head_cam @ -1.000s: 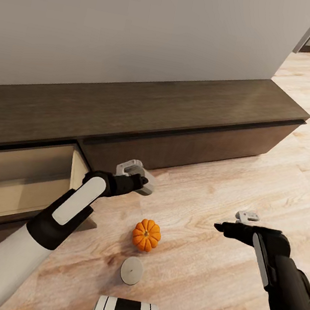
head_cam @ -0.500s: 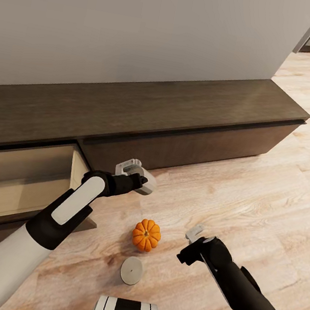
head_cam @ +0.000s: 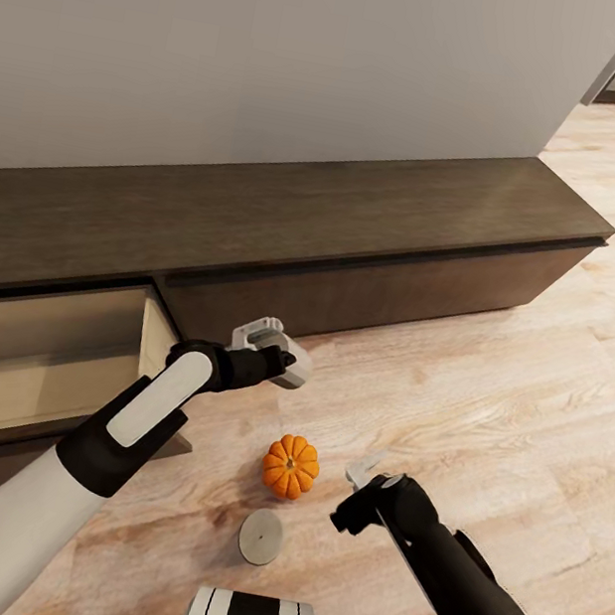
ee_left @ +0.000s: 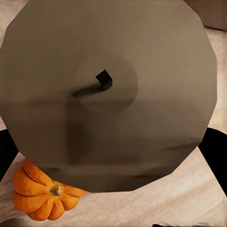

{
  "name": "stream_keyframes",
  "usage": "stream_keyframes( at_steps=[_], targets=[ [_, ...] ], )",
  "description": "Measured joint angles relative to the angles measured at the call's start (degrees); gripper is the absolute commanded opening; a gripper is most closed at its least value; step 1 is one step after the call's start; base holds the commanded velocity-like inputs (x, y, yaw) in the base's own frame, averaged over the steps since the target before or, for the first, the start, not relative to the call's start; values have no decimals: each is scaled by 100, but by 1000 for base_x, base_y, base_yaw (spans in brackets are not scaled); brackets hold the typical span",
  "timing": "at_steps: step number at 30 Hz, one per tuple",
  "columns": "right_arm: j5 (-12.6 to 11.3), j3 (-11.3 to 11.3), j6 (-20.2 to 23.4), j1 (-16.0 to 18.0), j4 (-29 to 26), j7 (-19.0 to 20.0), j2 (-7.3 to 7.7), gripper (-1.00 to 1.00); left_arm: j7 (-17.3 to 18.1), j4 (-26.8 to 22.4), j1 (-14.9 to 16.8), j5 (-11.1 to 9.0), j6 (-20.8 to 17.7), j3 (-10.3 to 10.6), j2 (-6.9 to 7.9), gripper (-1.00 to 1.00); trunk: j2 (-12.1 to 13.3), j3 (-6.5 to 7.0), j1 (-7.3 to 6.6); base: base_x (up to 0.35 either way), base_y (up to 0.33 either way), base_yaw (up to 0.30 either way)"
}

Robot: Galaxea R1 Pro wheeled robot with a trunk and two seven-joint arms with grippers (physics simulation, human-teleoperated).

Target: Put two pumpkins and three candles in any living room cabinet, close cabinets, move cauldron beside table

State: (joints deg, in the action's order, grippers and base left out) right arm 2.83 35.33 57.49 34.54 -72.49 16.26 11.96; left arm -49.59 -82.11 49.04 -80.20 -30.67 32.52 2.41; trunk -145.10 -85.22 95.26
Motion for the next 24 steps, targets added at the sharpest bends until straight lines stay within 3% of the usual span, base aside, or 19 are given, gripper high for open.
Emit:
stream_keyframes(
  at_steps=[3,5,8,15,24],
  targets=[
    [28,418,-7,0,415,-34,-337,100,-2,2,0,3,6,6,-12,-100,0,0,0,0,0,0],
    [49,501,-14,0,754,-56,-573,100,-6,2,0,0,9,12,-29,-100,0,0,0,0,0,0],
    [79,539,-38,0,1034,-128,-772,100,-4,10,0,4,8,17,-37,-100,0,0,0,0,0,0],
    [94,545,-67,0,1038,-134,-805,100,-3,11,0,1,8,18,-38,-100,0,-1,0,0,0,23],
    [96,563,-54,0,1035,-132,-818,100,0,20,0,-4,7,18,-48,-100,0,-37,0,0,0,227]
  ],
)
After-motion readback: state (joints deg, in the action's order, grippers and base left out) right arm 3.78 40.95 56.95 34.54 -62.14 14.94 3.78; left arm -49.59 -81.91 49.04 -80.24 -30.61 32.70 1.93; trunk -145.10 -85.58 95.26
